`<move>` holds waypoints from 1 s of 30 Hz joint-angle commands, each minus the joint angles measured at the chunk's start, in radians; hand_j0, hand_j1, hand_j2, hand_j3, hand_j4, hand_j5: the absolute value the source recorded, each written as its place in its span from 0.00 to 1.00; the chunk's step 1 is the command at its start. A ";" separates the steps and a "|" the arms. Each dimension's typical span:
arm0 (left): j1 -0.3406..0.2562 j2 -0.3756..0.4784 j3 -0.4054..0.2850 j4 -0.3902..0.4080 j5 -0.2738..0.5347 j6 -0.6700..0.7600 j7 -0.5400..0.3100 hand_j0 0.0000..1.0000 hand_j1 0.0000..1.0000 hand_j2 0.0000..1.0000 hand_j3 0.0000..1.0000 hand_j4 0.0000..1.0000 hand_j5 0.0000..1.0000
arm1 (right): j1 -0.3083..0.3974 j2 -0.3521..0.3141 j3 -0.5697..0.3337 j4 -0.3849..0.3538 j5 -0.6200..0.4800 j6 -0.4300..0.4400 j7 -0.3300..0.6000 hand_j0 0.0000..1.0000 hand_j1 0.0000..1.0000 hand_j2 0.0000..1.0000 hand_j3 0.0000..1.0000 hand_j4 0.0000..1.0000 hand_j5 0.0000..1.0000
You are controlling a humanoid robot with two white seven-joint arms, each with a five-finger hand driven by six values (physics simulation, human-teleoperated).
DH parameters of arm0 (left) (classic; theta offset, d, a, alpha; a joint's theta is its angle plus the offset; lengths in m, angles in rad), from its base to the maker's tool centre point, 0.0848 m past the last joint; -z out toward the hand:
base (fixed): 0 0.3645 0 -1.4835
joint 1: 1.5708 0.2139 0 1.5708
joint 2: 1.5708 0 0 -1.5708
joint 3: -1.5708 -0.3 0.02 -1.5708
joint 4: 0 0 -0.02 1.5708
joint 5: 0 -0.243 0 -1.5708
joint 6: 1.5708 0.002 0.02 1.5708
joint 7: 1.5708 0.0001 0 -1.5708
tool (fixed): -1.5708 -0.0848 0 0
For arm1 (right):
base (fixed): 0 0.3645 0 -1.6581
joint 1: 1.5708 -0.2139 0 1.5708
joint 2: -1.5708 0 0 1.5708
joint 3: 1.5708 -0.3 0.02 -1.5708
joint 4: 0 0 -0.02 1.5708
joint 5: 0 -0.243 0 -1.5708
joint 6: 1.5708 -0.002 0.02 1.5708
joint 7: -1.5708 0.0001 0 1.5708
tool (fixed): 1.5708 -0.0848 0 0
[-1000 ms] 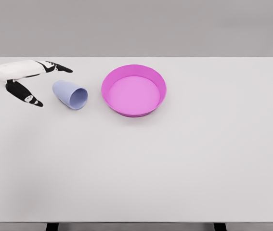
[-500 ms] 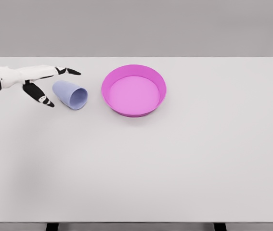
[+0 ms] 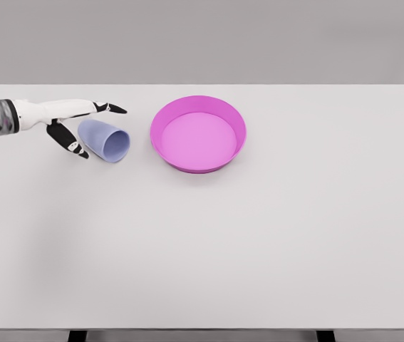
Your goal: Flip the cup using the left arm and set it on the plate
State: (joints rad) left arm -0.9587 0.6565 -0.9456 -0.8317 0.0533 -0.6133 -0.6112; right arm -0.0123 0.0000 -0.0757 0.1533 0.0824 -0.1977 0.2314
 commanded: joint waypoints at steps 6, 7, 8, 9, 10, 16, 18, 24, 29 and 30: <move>-0.011 -0.023 0.004 0.052 -0.032 0.002 0.000 1.00 1.00 1.00 1.00 1.00 1.00 | 0.000 0.000 -0.001 0.000 0.000 0.000 0.000 1.00 1.00 1.00 1.00 1.00 1.00; -0.011 -0.026 0.004 0.056 -0.035 0.002 0.000 1.00 1.00 1.00 1.00 1.00 1.00 | -0.002 0.000 -0.001 0.000 0.000 0.000 0.000 1.00 1.00 1.00 1.00 1.00 1.00; -0.011 -0.034 0.004 0.060 -0.044 0.002 0.000 1.00 1.00 1.00 1.00 1.00 1.00 | 0.000 0.000 0.001 0.000 0.000 0.000 0.000 1.00 1.00 1.00 1.00 1.00 1.00; -0.011 -0.043 0.005 0.071 -0.056 0.002 0.000 1.00 1.00 1.00 1.00 1.00 1.00 | 0.000 0.000 0.001 0.000 0.000 0.000 0.000 1.00 1.00 1.00 1.00 1.00 1.00; -0.011 -0.048 0.007 0.071 -0.058 0.002 0.000 1.00 1.00 1.00 1.00 1.00 1.00 | 0.000 0.000 -0.001 0.000 0.000 0.000 0.000 1.00 1.00 1.00 1.00 1.00 1.00; -0.011 -0.048 0.002 0.071 -0.067 0.002 0.000 1.00 1.00 1.00 1.00 1.00 1.00 | 0.000 0.000 0.001 0.000 0.000 0.000 0.000 1.00 1.00 1.00 1.00 1.00 1.00; -0.011 -0.054 0.005 0.071 -0.087 0.002 0.000 1.00 1.00 1.00 1.00 1.00 1.00 | 0.000 0.000 -0.001 0.000 0.000 0.000 0.000 1.00 1.00 1.00 1.00 1.00 1.00; -0.009 -0.067 0.007 0.085 -0.102 0.002 0.000 0.77 0.77 0.77 0.77 0.77 0.77 | 0.000 0.000 0.001 0.000 0.000 0.000 0.000 1.00 1.00 1.00 1.00 1.00 1.00; -0.005 -0.067 0.004 0.086 -0.107 0.002 0.000 0.67 0.67 0.67 0.67 0.67 0.67 | 0.000 0.000 0.001 0.000 0.000 0.000 0.000 1.00 1.00 1.00 1.00 1.00 1.00; -0.005 -0.067 0.004 0.086 -0.105 0.002 0.000 0.67 0.67 0.67 0.67 0.67 0.67 | 0.000 0.000 -0.001 0.000 0.000 0.000 0.000 1.00 1.00 1.00 1.00 1.00 1.00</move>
State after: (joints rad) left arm -0.9633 0.5889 -0.9412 -0.7465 -0.0516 -0.6115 -0.6101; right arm -0.0123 0.0000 -0.0761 0.1533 0.0824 -0.1977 0.2314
